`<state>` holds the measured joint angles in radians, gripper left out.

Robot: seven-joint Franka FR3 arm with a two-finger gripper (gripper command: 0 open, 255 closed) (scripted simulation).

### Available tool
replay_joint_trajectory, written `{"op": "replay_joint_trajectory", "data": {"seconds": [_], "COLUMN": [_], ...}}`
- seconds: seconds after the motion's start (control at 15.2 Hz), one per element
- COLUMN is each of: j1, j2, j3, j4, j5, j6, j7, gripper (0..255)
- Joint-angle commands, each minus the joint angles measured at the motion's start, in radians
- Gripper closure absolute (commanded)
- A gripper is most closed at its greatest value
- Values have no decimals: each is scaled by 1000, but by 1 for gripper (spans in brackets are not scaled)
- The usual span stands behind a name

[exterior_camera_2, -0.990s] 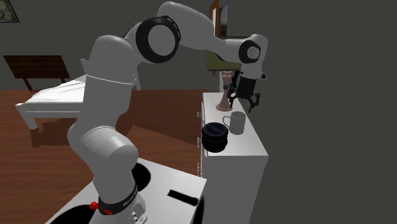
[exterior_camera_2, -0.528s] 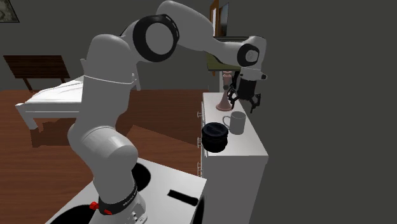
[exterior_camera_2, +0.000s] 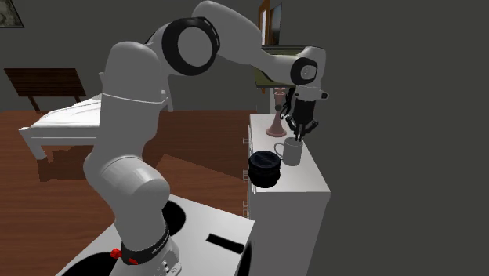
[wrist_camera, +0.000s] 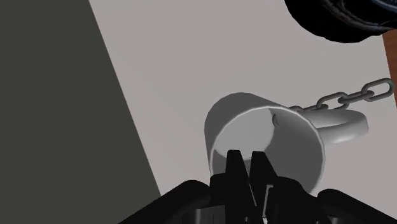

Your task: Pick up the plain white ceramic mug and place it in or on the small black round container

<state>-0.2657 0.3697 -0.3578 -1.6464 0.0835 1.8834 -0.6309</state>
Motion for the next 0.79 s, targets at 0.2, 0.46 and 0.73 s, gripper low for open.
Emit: {"op": "replay_joint_trajectory", "data": {"seconds": [0.2,0.46,0.73], "j1": [-14,14,44], "j2": [111,-24,-167], "j3": [-7,8,48], "j4": [39,-45,-246], "j5": [7,0,1], "j6": [1,25,126], "j7": [7,-10,-147], "gripper": [255,0,0]}}
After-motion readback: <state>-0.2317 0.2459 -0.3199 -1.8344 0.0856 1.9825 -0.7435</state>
